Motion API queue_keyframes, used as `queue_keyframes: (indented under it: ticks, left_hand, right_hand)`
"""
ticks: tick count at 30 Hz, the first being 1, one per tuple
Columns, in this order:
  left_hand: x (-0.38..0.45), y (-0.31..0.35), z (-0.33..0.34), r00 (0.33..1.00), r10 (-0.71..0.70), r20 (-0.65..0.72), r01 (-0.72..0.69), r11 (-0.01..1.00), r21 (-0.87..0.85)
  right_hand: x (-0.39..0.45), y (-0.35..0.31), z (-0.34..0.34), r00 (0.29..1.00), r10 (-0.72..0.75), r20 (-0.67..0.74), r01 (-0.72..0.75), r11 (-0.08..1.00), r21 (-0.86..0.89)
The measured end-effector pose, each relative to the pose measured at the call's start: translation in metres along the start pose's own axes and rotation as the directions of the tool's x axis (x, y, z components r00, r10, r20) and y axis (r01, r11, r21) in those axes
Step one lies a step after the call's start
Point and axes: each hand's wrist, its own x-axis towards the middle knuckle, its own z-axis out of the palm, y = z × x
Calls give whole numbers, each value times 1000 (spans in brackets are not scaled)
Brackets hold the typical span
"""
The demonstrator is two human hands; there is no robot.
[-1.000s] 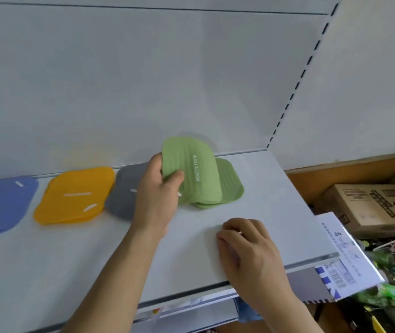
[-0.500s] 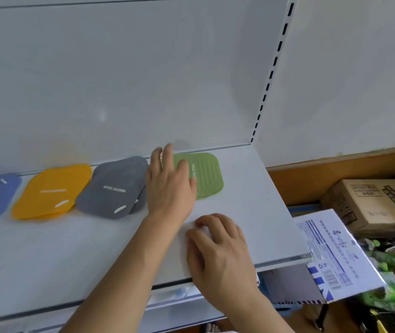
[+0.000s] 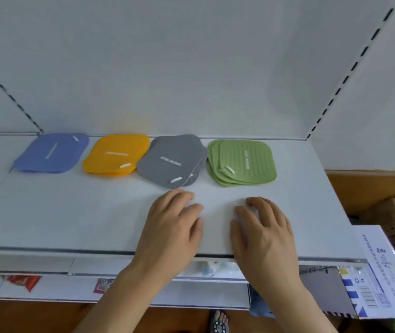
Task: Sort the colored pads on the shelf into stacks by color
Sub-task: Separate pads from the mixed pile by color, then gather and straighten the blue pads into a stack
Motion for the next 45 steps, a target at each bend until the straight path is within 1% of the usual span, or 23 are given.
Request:
queue_keyframes:
  ticks: [3, 6, 9, 12, 16, 20, 22, 24, 28, 31, 33, 34, 35, 37, 39, 40, 42, 45]
  left_hand:
    - [-32, -31, -16, 997, -78, -10, 78, 997, 2]
    - [-58, -67, -35, 991, -131, -10, 131, 991, 6]
    - [-84, -108, -58, 986, -168, -11, 168, 986, 13]
    - [-109, -151, -81, 978, -210, -17, 211, 977, 23]
    - [-131, -204, -105, 966, -251, -55, 253, 967, 22]
    - [-133, -246, -117, 953, -284, -103, 288, 957, 24]
    - [-125, -264, -117, 950, -286, -128, 292, 956, 25]
    - [-113, -279, -117, 946, -293, -138, 299, 954, 27]
    - [-89, -306, -120, 942, -315, -119, 323, 944, 60]
    - [-74, -325, -124, 949, -305, -74, 311, 946, 90]
    - [-64, -338, -127, 953, -299, -47, 302, 950, 79]
    - [-60, -343, -129, 953, -301, -41, 303, 951, 59]
    - [-55, -348, -131, 953, -301, -35, 303, 952, 38]
    - [-44, -357, -136, 954, -301, -1, 301, 953, -11]
    - [-34, -367, -140, 954, -294, 64, 298, 951, -77]
    - [-30, -371, -142, 955, -284, 88, 292, 951, -102]
    - [-23, -377, -145, 956, -262, 132, 277, 954, -117]
    - [-13, -384, -148, 947, -258, 190, 282, 953, -109]
  right_hand:
    - [-8, -21, 9, 998, 60, 36, -58, 996, -75]
    - [-19, -57, 18, 990, 117, 78, -104, 982, -159]
    - [-25, -104, 29, 985, 140, 100, -119, 975, -190]
    - [-31, -154, 44, 987, 128, 94, -109, 976, -191]
    - [-28, -214, 64, 995, 55, 81, -44, 991, -127]
    - [-7, -264, 88, 990, -115, 79, 117, 993, -28]
    - [11, -282, 101, 980, -182, 75, 182, 983, 1]
    - [33, -295, 115, 971, -220, 88, 218, 975, 36]
    - [79, -317, 143, 956, -273, 112, 268, 962, 61]
    - [106, -335, 151, 976, -215, 22, 212, 973, 93]
    - [126, -343, 154, 983, -178, -39, 180, 981, 70]
    - [135, -347, 155, 987, -153, -43, 155, 987, 44]
    - [145, -350, 156, 993, -119, -23, 120, 993, 6]
    - [159, -360, 159, 996, -13, 92, 23, 994, -104]
    - [165, -371, 166, 972, 123, 202, -80, 974, -210]
    - [164, -376, 170, 959, 177, 220, -121, 962, -244]
    - [156, -383, 181, 953, 233, 193, -168, 938, -303]
    - [147, -384, 189, 954, 281, 105, -232, 912, -337]
